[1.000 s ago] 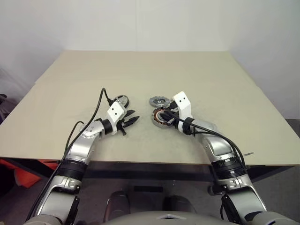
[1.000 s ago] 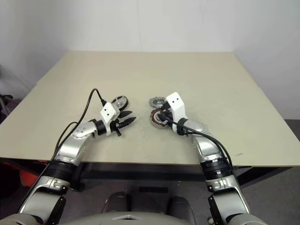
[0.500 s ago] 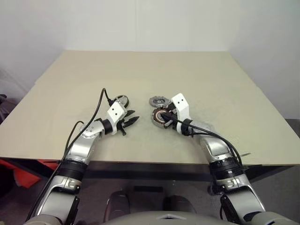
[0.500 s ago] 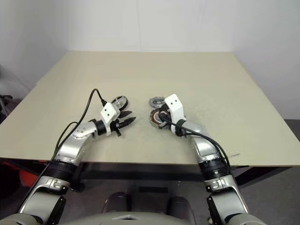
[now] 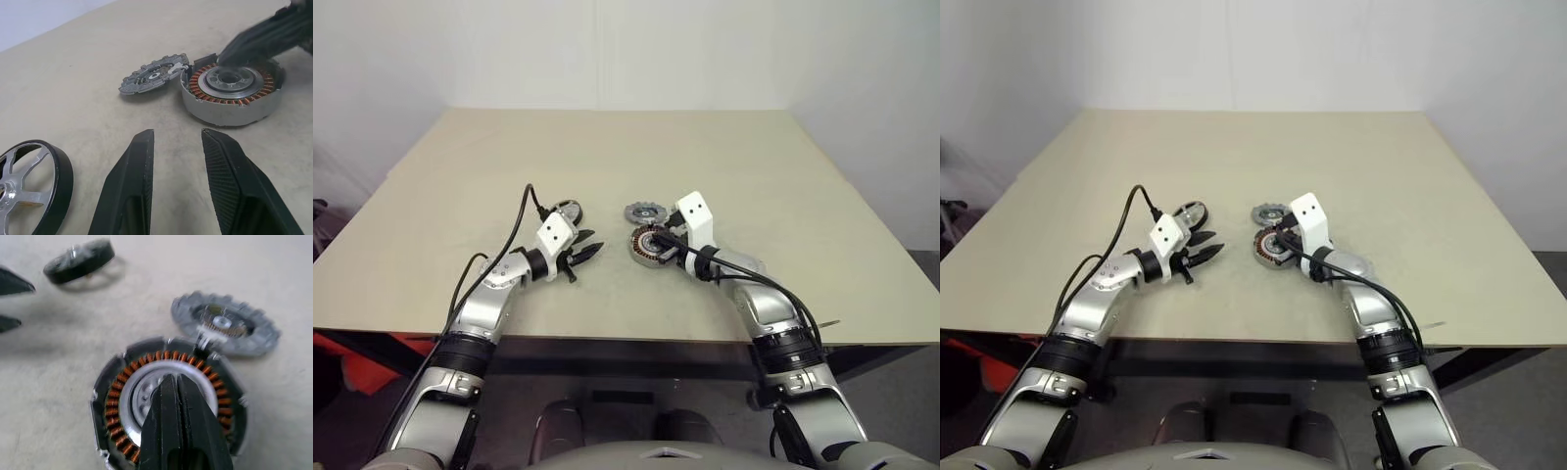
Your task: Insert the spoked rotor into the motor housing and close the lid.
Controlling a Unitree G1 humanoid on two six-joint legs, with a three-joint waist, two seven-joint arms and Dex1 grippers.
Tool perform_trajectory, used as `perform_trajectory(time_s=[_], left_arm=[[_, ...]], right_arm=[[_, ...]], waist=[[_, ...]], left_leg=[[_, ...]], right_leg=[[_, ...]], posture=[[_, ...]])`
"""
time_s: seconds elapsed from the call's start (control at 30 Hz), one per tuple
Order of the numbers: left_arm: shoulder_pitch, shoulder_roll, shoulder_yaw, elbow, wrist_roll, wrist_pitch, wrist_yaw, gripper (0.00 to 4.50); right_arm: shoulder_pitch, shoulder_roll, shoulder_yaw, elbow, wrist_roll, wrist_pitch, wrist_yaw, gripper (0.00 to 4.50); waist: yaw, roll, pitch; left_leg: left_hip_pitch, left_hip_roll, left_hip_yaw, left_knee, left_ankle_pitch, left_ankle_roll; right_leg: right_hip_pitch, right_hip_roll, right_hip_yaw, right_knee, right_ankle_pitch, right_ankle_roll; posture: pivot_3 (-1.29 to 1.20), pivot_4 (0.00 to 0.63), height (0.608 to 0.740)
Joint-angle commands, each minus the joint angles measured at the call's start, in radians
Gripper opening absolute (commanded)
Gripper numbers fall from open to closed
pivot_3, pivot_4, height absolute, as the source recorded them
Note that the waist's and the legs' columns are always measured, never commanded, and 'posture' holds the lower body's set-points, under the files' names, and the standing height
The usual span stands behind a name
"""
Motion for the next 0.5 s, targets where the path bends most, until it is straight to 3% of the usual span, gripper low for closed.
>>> perform_trajectory(time_s=[0.03, 0.2, 0.5], left_arm=[[-0.014, -0.002, 0.036, -0.028, -0.028, 0.012, 0.020, 1.65], [-0.008, -0.007, 0.059, -0.037, -0.045, 0.045, 0.047, 1.65], [-0.075, -0.108, 0.297, 0.005, -0.232, 0.344, 0.303, 1.65]], right_arm=[[-0.036, -0.004, -0.019, -0.041, 0.014, -0.005, 0.004, 0.01], [-0.042, 0.001, -0.013, -0.024, 0.008, -0.015, 0.004, 0.01], [-0.034, -0.015, -0.030, -0.025, 0.009, -0.019, 0.001, 0.01]], waist=[[0.000, 0.000, 0.000], [0.000, 0.000, 0.000], [0.001, 0.000, 0.000]], left_leg=[[0.000, 0.000, 0.000, 0.000, 0.000, 0.000], [0.000, 0.000, 0.000, 0.000, 0.000, 0.000], [0.000, 0.000, 0.000, 0.000, 0.000, 0.000]], right_leg=[[0.000, 0.000, 0.000, 0.000, 0.000, 0.000], [0.000, 0.000, 0.000, 0.000, 0.000, 0.000], [0.000, 0.000, 0.000, 0.000, 0.000, 0.000]], posture=[[0.00, 0.000, 0.740], [0.00, 0.000, 0.740], [0.00, 0.000, 0.740]])
